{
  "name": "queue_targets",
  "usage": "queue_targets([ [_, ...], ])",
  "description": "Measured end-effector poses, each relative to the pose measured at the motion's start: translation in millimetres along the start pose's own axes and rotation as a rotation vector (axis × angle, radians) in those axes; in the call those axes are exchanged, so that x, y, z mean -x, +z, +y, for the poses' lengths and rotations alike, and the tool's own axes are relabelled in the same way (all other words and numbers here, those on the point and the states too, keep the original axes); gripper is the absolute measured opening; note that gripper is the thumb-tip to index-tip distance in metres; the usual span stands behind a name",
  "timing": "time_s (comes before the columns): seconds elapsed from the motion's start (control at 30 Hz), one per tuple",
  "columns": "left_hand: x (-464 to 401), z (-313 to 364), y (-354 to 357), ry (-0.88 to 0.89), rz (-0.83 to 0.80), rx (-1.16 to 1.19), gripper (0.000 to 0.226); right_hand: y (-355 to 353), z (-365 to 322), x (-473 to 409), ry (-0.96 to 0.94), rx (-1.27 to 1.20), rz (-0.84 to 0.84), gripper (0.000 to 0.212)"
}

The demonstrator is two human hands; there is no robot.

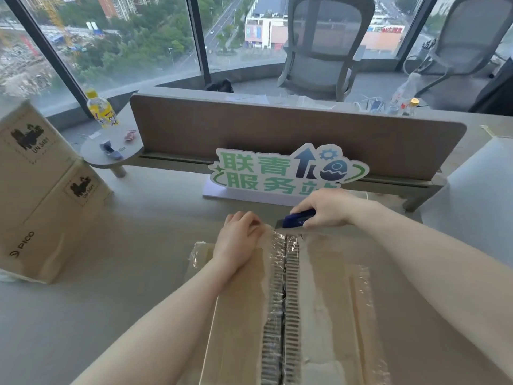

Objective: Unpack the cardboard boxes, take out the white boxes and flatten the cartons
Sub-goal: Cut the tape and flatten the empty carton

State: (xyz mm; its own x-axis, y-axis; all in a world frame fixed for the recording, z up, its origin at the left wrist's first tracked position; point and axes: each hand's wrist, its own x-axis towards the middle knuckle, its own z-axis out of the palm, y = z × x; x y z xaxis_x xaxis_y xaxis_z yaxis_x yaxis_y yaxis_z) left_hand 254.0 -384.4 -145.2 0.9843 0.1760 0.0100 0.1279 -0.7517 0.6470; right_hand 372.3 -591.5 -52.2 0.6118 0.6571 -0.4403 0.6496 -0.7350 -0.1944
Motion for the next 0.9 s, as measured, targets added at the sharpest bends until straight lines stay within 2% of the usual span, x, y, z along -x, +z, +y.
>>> queue_targets([
  [0.13,-1.4,-2.6,2.6,-0.005,0.003,-0.014,0.017,-1.7,2.3,-2.5,-0.030,-0.008,-0.032,0.039],
  [0.33,-2.2,0.7,5.2,-0.017,0.005,-0.061,0.019,-15.2,0.5,0.9,-0.093,0.164,-0.060,0.041],
  [0.6,-3.5,-0.7,7.4,-0.029,0.006,-0.052,0.021,-15.8,4.6,18.5,-0.134,0.270,-0.136,0.036],
  [0.77,-3.2,-0.2,6.3,-0.024,-0.012,-0.050,0.024,-18.8,10.2,30.0,-0.118,0.343,-0.093,0.036],
  [0.9,-3.1,-0.7,5.8,-0.032,-0.003,-0.037,0.024,-18.8,7.1,43.4,-0.033,0.377,-0.066,0.034],
])
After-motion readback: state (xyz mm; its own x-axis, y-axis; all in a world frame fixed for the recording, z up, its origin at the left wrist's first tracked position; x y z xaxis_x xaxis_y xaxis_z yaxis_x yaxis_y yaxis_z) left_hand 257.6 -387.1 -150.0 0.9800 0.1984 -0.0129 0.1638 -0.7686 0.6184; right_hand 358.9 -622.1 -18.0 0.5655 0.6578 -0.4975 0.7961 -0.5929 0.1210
